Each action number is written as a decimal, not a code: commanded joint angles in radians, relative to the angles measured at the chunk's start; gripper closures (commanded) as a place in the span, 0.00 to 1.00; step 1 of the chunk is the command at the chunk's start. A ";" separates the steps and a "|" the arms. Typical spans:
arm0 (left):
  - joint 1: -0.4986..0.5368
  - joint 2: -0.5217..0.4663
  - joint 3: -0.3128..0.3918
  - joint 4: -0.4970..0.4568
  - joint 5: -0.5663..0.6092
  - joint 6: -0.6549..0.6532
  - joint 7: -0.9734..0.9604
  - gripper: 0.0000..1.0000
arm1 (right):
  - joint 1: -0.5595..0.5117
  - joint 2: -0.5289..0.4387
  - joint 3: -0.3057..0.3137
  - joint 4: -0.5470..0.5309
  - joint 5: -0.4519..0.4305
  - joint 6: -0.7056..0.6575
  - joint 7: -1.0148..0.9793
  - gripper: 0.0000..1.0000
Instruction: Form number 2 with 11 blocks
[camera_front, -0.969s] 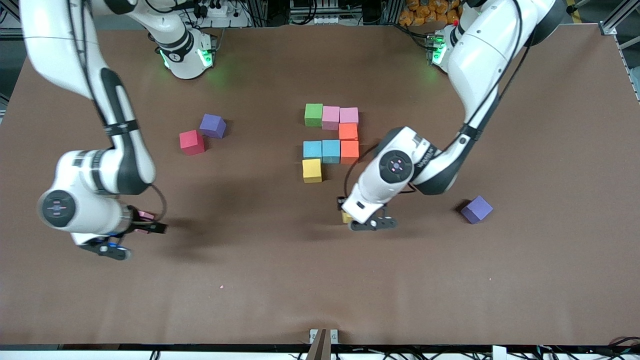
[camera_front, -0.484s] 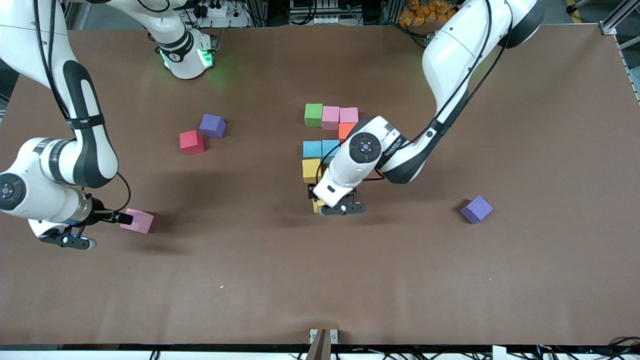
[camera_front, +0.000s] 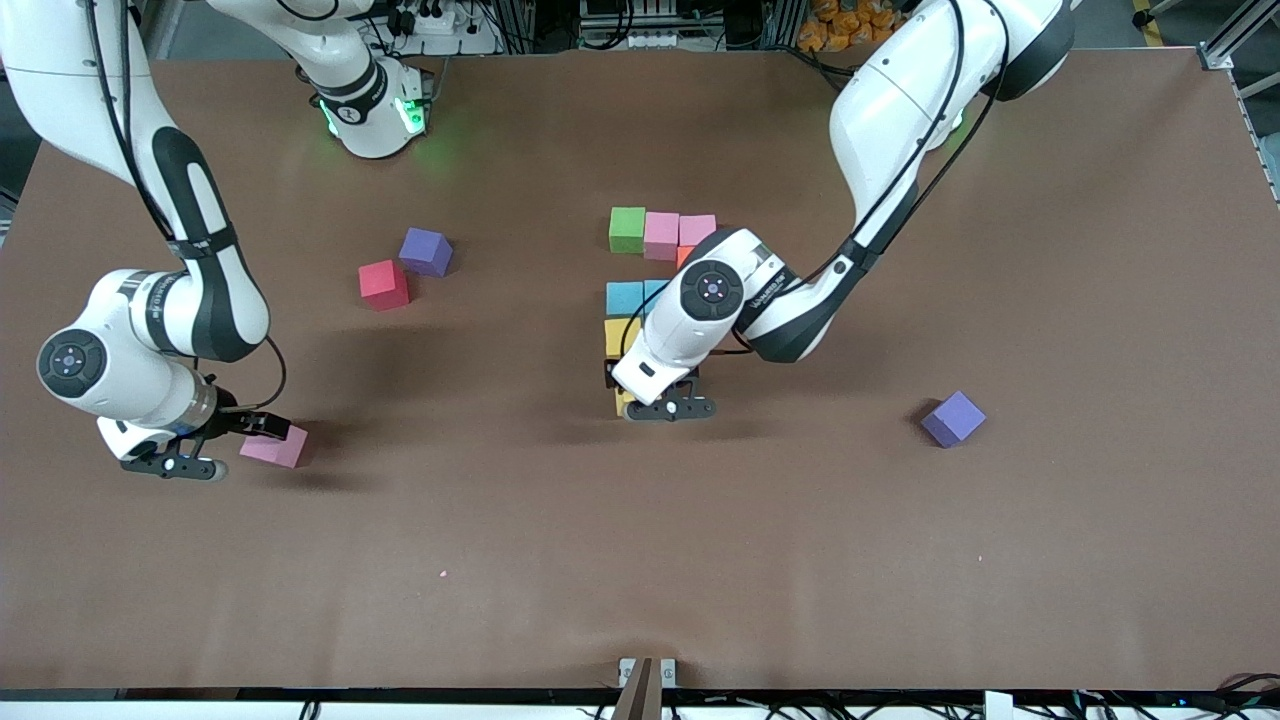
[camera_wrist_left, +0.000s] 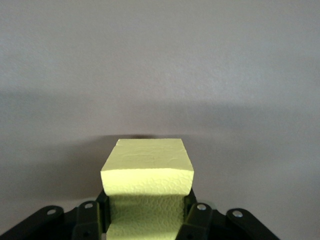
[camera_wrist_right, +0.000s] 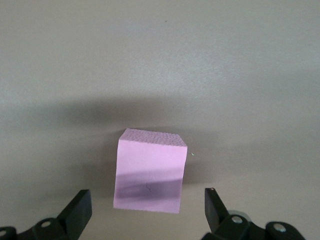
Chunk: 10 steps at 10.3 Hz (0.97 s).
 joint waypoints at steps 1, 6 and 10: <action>-0.027 0.003 0.014 0.001 -0.023 0.003 -0.006 0.45 | -0.021 0.005 0.014 -0.021 -0.011 0.041 -0.050 0.00; -0.039 0.025 0.014 -0.010 -0.010 -0.003 -0.006 0.42 | -0.028 0.063 0.014 0.020 0.073 0.048 -0.048 0.00; -0.041 0.025 0.015 -0.015 -0.010 -0.006 -0.006 0.41 | -0.029 0.100 0.013 0.034 0.090 0.049 -0.045 0.00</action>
